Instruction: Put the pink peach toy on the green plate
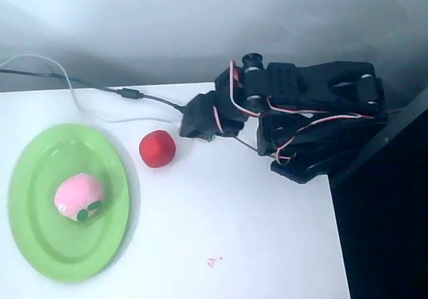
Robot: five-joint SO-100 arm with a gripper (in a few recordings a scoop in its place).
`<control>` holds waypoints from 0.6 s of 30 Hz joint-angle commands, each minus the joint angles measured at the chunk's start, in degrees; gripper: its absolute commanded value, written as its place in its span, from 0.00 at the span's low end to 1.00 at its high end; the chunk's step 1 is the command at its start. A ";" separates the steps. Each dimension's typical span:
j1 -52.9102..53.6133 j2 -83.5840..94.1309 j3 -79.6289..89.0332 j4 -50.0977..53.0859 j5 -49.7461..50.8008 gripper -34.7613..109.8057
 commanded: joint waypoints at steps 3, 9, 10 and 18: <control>-4.39 10.37 13.54 0.88 3.69 0.24; -4.22 17.58 24.17 0.88 3.52 0.24; -3.60 18.46 25.66 0.53 3.25 0.24; -2.37 25.31 34.28 -0.26 3.69 0.24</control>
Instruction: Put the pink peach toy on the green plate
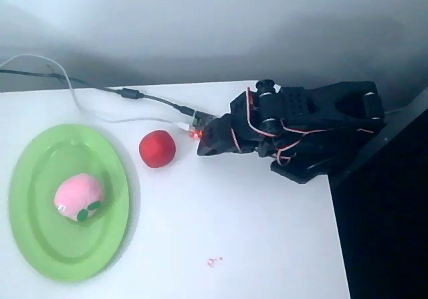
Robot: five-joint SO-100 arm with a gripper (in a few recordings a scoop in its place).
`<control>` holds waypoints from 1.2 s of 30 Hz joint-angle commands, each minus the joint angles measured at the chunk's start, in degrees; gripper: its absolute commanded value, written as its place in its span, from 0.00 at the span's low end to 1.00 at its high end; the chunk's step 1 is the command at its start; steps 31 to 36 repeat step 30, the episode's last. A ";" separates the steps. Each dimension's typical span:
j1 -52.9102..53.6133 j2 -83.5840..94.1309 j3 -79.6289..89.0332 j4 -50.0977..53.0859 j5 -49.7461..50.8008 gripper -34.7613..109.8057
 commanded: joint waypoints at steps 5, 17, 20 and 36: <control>1.58 7.73 4.92 4.83 -0.79 0.24; 1.41 9.76 5.10 11.60 -3.43 0.24; 1.32 9.84 5.10 11.60 -3.43 0.24; 0.88 9.84 5.10 11.60 -3.16 0.24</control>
